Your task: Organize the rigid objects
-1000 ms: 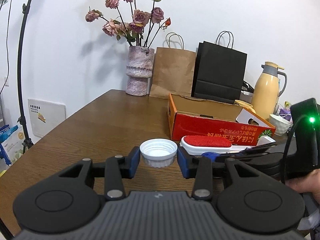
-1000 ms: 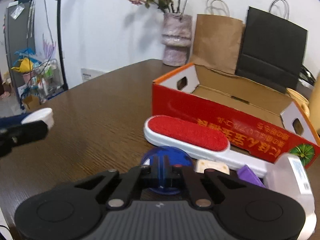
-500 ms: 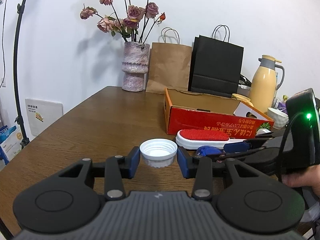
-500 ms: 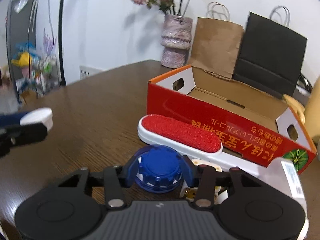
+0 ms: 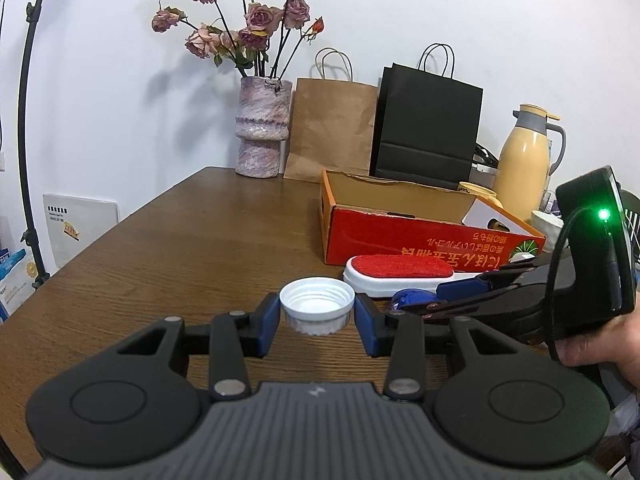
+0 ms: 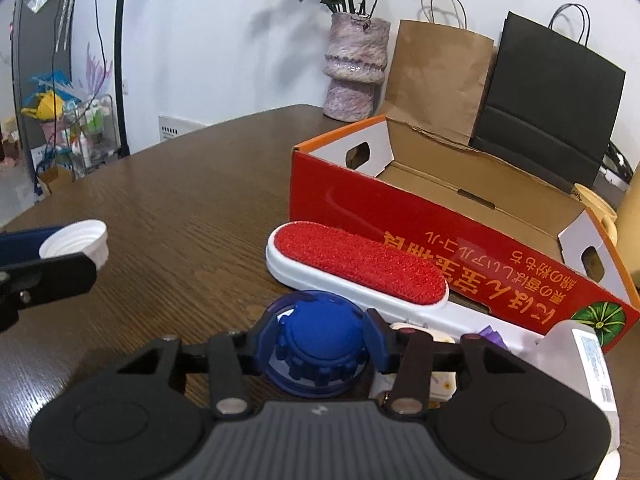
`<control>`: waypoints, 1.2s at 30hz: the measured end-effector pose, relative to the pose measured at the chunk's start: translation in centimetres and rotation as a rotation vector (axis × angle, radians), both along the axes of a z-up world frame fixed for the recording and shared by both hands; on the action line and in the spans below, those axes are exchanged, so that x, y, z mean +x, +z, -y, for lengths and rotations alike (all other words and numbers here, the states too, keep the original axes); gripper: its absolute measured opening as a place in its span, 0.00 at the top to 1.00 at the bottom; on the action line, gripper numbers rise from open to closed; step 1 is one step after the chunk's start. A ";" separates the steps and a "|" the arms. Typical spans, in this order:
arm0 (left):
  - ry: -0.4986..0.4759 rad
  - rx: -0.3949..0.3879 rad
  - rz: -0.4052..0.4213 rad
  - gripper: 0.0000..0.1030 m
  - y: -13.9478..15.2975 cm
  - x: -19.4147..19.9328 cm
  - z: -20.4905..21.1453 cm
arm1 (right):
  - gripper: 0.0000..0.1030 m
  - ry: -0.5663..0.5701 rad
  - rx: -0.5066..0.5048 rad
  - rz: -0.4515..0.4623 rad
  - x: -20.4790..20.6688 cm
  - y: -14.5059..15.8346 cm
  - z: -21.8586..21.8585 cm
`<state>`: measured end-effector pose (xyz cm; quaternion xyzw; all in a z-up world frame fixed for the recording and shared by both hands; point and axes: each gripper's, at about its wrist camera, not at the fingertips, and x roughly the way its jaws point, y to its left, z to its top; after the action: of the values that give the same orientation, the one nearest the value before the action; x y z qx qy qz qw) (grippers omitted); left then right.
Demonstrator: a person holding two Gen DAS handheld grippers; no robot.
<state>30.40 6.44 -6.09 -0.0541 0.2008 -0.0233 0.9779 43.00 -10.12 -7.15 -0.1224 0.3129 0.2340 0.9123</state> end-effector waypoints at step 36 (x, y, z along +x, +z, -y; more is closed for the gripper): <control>-0.047 0.031 -0.011 0.60 -0.1 1.5 3.3 | 0.57 -0.159 0.112 0.117 -1.1 2.0 7.5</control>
<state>31.87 3.17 -6.19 -0.0346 0.2076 -0.0427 0.9767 41.90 -17.67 -5.19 -0.0596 0.2544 0.1706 0.9501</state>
